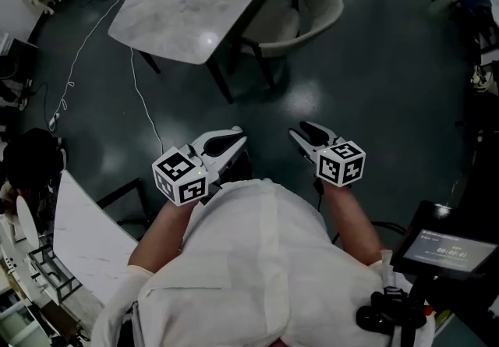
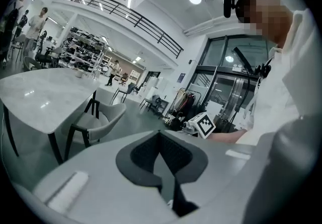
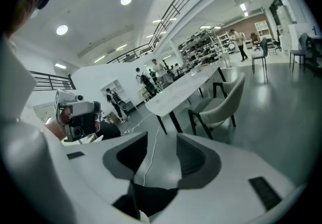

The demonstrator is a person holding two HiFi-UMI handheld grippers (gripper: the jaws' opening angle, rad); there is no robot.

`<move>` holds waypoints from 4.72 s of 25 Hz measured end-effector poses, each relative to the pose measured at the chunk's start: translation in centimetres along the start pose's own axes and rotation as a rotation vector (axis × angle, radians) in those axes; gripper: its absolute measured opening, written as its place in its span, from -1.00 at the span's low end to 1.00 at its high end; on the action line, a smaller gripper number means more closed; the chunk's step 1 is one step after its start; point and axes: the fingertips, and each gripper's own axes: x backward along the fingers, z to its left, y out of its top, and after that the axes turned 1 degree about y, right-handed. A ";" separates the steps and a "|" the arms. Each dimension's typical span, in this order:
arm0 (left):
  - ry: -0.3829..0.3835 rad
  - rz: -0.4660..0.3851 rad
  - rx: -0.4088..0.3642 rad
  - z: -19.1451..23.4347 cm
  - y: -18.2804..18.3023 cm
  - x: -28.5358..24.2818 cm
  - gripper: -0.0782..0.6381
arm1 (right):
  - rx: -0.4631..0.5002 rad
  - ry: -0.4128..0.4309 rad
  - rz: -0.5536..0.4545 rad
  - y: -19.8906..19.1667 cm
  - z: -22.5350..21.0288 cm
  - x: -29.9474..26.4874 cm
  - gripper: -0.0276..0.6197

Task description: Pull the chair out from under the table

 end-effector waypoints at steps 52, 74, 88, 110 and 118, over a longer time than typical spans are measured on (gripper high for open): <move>0.270 -0.012 0.071 23.0 20.5 -17.3 -0.76 | -0.658 -0.487 0.015 17.6 -52.7 -20.7 -0.46; 0.266 -0.021 0.062 21.7 20.9 -17.3 -0.76 | -0.730 -0.569 -0.013 18.1 -52.9 -18.3 -0.63; 0.159 0.008 0.047 20.5 22.2 -21.0 -0.76 | -0.736 -0.611 -0.011 17.5 -54.4 -11.7 -0.65; 0.010 0.077 -0.009 19.2 21.4 -26.8 -0.76 | -0.766 -0.648 -0.012 12.1 -58.2 -2.1 -0.66; -0.011 0.100 -0.009 18.4 20.6 -27.9 -0.76 | -0.789 -0.661 -0.013 10.2 -59.6 1.5 -0.66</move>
